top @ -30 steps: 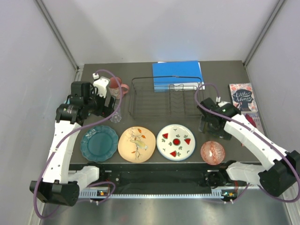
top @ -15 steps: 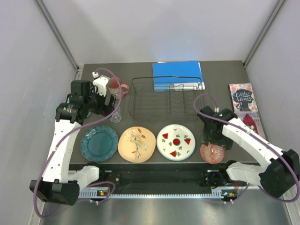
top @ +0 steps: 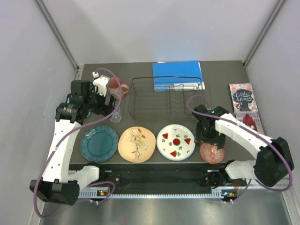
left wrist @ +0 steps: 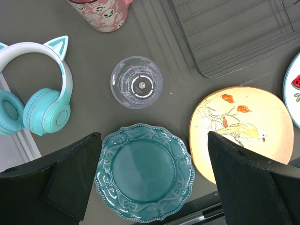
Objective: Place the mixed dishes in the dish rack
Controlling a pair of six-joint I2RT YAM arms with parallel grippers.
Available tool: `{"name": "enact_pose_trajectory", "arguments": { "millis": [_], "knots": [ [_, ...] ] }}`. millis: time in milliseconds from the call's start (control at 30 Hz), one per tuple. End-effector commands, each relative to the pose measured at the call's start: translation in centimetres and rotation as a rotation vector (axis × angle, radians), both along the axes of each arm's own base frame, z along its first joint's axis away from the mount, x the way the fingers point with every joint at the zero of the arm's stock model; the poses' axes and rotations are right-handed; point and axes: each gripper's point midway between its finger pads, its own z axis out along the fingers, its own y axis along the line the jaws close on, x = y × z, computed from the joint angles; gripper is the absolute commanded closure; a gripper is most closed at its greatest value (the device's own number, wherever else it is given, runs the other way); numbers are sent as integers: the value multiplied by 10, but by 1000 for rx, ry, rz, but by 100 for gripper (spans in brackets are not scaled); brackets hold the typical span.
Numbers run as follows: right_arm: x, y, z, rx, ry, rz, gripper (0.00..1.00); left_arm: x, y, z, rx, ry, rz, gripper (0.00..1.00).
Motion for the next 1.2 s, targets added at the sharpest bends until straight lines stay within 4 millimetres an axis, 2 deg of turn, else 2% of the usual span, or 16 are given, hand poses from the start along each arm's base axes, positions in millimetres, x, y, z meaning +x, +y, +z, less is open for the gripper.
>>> {"name": "enact_pose_trajectory", "arguments": {
  "millis": [0, 67, 167, 267, 300, 367, 400, 433, 567, 667, 767, 1067, 1167],
  "knots": [
    [23, 35, 0, 96, -56, 29, 13, 8, -1, 17, -11, -68, 5, 1],
    [25, 39, -6, 94, -54, 39, 14, 8, 1, 14, -3, -66, 6, 1],
    [21, 38, -18, 87, -43, 34, 20, 6, 0, 10, -5, -55, 5, 1],
    [20, 38, -30, 89, -35, 32, 33, 7, 0, 11, -5, -58, 7, 1],
    [20, 39, -33, 91, -35, 32, 49, 7, 1, 11, -4, -61, 7, 1],
    [21, 40, -40, 93, -33, 34, 70, 7, 0, 11, -7, -59, 6, 1],
    [21, 40, -42, 92, -31, 40, 87, 7, 0, 12, -6, -62, 7, 1],
    [23, 42, -46, 91, -27, 40, 92, 7, 0, 12, -6, -61, 7, 1],
    [28, 45, -48, 97, -36, 49, 93, 7, 2, 12, -2, -59, 14, 1],
    [31, 48, -46, 107, -44, 55, 98, 7, 2, 12, -1, -61, 13, 1],
    [42, 53, -40, 119, -76, 71, 100, 8, 0, 12, -10, -60, 13, 1],
    [103, 95, -4, 208, -223, 134, 100, 8, -2, 10, -25, -54, 15, 1],
    [108, 100, -7, 216, -220, 145, 100, 8, -2, 11, -28, -54, 15, 1]
  ]
}}
